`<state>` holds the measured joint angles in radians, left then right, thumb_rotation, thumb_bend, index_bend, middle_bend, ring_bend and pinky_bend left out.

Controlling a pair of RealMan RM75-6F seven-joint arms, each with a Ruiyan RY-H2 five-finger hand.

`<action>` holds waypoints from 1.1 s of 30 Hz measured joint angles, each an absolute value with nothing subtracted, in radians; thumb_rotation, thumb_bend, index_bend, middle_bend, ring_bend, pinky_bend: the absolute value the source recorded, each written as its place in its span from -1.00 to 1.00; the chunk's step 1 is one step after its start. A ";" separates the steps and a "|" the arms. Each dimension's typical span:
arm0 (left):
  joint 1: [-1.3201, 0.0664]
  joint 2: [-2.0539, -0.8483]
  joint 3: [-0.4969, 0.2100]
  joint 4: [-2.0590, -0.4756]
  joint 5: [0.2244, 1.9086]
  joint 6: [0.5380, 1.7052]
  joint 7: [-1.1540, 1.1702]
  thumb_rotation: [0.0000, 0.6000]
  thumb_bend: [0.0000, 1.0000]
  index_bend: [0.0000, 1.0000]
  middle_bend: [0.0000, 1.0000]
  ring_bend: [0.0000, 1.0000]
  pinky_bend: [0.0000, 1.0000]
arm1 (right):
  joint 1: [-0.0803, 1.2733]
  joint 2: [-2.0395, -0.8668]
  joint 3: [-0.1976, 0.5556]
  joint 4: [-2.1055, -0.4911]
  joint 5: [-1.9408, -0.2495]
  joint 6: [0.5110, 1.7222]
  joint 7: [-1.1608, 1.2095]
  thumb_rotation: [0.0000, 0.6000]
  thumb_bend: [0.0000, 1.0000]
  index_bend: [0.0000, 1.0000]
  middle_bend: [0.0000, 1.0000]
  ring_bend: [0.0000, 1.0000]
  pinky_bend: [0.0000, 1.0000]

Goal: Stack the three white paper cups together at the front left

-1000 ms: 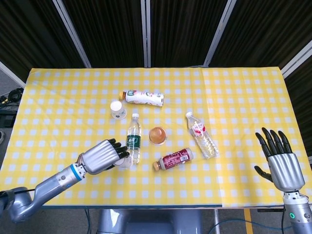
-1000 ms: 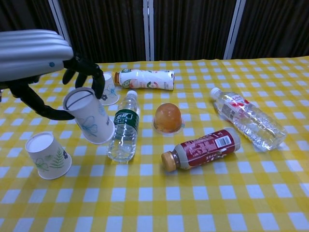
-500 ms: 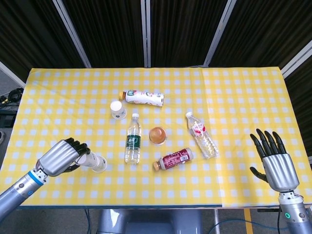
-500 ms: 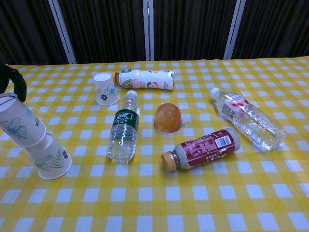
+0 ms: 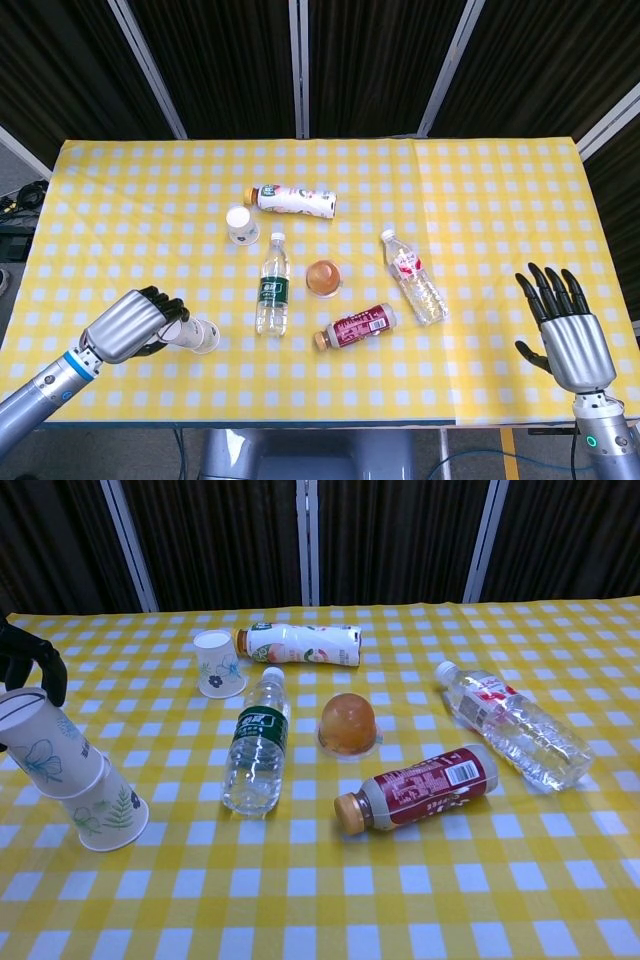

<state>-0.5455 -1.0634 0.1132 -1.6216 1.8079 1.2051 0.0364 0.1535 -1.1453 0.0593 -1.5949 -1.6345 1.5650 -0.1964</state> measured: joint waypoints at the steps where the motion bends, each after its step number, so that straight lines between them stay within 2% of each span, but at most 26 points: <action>1: -0.546 -1.065 0.112 -1.623 1.805 1.199 0.044 1.00 -0.40 -0.17 -0.19 -0.10 -0.17 | 0.153 -1.145 0.060 -1.595 -1.635 1.565 -0.196 1.00 -1.00 -1.00 -1.00 -1.00 -1.00; 3: -0.547 -1.066 0.110 -1.626 1.799 1.191 0.049 1.00 -0.51 -0.26 -0.34 -0.25 -0.25 | 0.153 -1.145 0.060 -1.595 -1.635 1.565 -0.195 1.00 -1.00 -1.00 -1.00 -1.00 -1.00; 5: -0.548 -1.066 0.109 -1.631 1.794 1.181 0.048 1.00 -0.83 -0.58 -0.69 -0.60 -0.44 | 0.152 -1.144 0.061 -1.596 -1.635 1.565 -0.194 1.00 -1.00 -1.00 -1.00 -1.00 -1.00; 7: -0.549 -1.065 0.109 -1.634 1.789 1.174 0.047 1.00 -0.99 -0.82 -0.87 -0.78 -0.56 | 0.151 -1.144 0.062 -1.597 -1.636 1.566 -0.194 1.00 -1.00 -1.00 -1.00 -1.00 -1.00; 10: -0.550 -1.065 0.110 -1.632 1.791 1.173 0.040 1.00 -1.00 -0.98 -0.93 -0.81 -0.59 | 0.151 -1.143 0.063 -1.597 -1.635 1.566 -0.193 1.00 -1.00 -1.00 -1.00 -1.00 -1.00; 18: -0.549 -1.071 0.114 -1.611 1.800 1.183 -0.019 1.00 -1.00 -1.00 -1.00 -0.93 -0.70 | 0.151 -1.144 0.064 -1.597 -1.636 1.561 -0.196 1.00 -1.00 -1.00 -1.00 -1.00 -1.00; 24: -0.550 -1.101 0.062 -1.572 1.768 1.219 -0.017 1.00 -1.00 -1.00 -1.00 -0.93 -0.71 | 0.151 -1.145 0.065 -1.594 -1.635 1.557 -0.196 1.00 -1.00 -1.00 -1.00 -1.00 -1.00; 33: -0.667 -1.208 -0.084 -1.475 1.541 1.029 0.010 1.00 -1.00 -1.00 -1.00 -0.93 -0.71 | 0.153 -1.147 0.069 -1.587 -1.636 1.553 -0.198 1.00 -1.00 -1.00 -1.00 -1.00 -1.00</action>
<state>-0.6668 -1.2078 -0.0841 -1.4751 1.5413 1.0286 0.0097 0.1530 -1.1468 0.0694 -1.5869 -1.6362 1.5530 -0.1982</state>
